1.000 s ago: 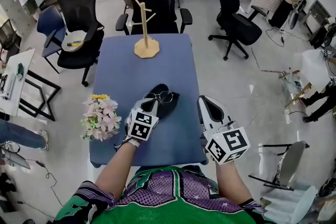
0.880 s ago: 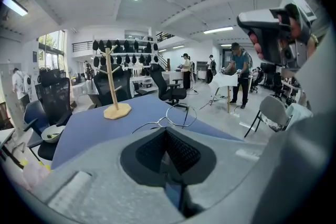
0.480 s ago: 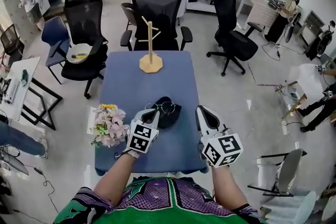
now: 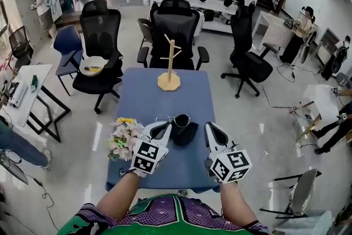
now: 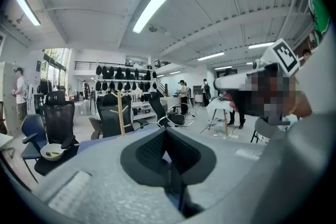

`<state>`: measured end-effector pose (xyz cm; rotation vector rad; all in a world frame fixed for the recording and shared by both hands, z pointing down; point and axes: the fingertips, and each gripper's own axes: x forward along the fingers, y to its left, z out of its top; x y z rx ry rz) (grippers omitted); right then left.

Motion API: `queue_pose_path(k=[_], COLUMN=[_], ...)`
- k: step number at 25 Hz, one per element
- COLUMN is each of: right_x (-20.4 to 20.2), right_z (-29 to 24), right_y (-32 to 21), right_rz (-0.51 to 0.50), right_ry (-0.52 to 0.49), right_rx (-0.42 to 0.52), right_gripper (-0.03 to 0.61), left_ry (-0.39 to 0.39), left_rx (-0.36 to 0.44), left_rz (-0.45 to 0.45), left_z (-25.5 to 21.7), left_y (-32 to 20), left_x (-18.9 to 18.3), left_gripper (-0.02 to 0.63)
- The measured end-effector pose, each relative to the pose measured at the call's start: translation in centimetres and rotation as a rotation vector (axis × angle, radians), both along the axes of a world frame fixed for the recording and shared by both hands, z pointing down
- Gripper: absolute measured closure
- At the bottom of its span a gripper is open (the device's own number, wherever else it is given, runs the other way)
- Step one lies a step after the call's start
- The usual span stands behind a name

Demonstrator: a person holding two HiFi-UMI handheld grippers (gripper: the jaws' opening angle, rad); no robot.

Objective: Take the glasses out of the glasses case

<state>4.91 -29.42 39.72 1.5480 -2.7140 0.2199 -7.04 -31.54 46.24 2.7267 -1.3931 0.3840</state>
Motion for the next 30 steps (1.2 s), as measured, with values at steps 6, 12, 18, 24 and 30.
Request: queue_pose_path(k=[6,12,18,24,30], right_x=[-2.1,-3.6,-4.0,-3.6,-4.0], right_z=[-1.2,-2.5,-4.1,-4.9,-5.4], right_y=[1.7,3.6,5.7,7.2,7.7], right_rz=[-0.01,-0.003,0.012,0.059,0.074], right_ry=[-0.005,-0.019,-0.055,-0.032,0.008], right_rx=[0.031,0.061,0.089,0.122,0.138], right_gripper=[0.577,0.577,0.577,0.577,0.577], left_ry=[0.041,0.05,0.023,0.044,0.074], left_rx=[0.062,0.144,0.22,0.236,0.244], left_rz=[-0.011,-0.045,-0.091,-0.123,-0.164], left_z=[-3.1,-6.4,-8.8,-9.6,-10.0], left_y=[2.4,5.0,7.8,9.6,10.0], left_x=[-2.5,-5.3,-8.2,-10.8,-13.0], left_gripper=[0.598,0.598,0.598,0.598,0.597])
